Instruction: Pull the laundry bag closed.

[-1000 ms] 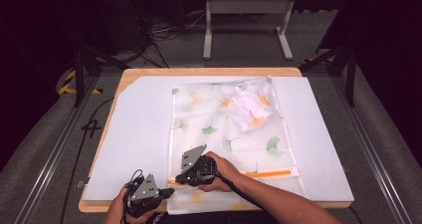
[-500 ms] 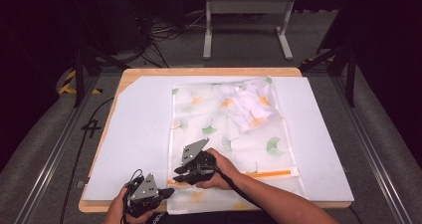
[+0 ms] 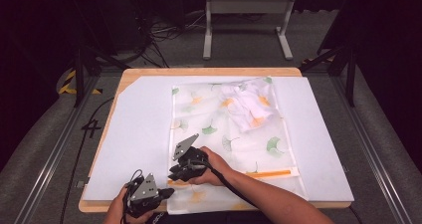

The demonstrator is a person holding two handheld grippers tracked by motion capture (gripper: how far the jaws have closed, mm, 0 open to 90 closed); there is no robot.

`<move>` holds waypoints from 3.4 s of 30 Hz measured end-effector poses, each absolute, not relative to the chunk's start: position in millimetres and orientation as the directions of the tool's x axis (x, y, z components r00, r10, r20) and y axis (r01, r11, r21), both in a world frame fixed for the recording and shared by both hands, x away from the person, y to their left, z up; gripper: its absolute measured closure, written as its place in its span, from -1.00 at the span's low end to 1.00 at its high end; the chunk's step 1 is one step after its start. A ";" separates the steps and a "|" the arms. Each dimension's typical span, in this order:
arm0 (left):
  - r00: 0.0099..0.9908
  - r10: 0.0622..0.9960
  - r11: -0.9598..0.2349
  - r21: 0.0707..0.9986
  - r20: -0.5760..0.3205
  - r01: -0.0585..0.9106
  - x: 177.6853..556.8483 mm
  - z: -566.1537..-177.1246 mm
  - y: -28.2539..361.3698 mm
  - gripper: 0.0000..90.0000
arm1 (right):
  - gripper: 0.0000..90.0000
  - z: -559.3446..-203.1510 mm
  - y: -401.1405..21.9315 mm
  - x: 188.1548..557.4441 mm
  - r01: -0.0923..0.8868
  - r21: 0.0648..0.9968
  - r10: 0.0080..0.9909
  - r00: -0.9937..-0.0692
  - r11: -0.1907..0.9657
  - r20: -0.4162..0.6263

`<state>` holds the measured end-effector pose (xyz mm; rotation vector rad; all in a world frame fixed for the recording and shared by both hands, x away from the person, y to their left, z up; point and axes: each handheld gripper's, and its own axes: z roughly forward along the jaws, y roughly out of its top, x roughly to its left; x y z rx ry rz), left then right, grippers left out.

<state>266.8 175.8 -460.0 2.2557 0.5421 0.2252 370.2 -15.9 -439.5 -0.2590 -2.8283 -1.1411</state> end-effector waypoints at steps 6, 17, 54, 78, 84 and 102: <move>0.893 0.449 -0.597 0.739 -0.016 0.313 267.1 -459.8 175.6 1.00 | 0.63 -437.4 -26.3 368.3 0.191 0.678 0.117 -0.981 0.709 0.154; 0.893 0.449 -0.597 0.738 -0.017 0.315 267.4 -459.8 175.6 1.00 | 0.52 -441.0 -30.7 362.1 0.216 0.696 0.105 -0.974 0.685 0.199; 0.895 0.445 -0.602 0.736 -0.012 0.309 267.8 -459.6 175.5 1.00 | 0.85 -448.2 -30.6 358.3 0.311 0.672 0.171 -0.948 0.672 0.268; 0.896 0.443 -0.598 0.738 -0.021 0.313 268.5 -459.9 176.1 1.00 | 0.99 -448.6 -33.2 354.1 0.287 0.698 0.172 -0.957 0.656 0.232; 0.896 0.444 -0.595 0.739 -0.025 0.315 268.6 -460.1 176.1 1.00 | 0.87 -448.8 -34.5 355.0 0.334 0.698 0.160 -0.939 0.633 0.304; 0.898 0.440 -0.603 0.736 -0.015 0.308 268.7 -459.7 175.7 1.00 | 1.00 -445.4 -33.1 355.3 0.342 0.684 0.202 -0.939 0.644 0.279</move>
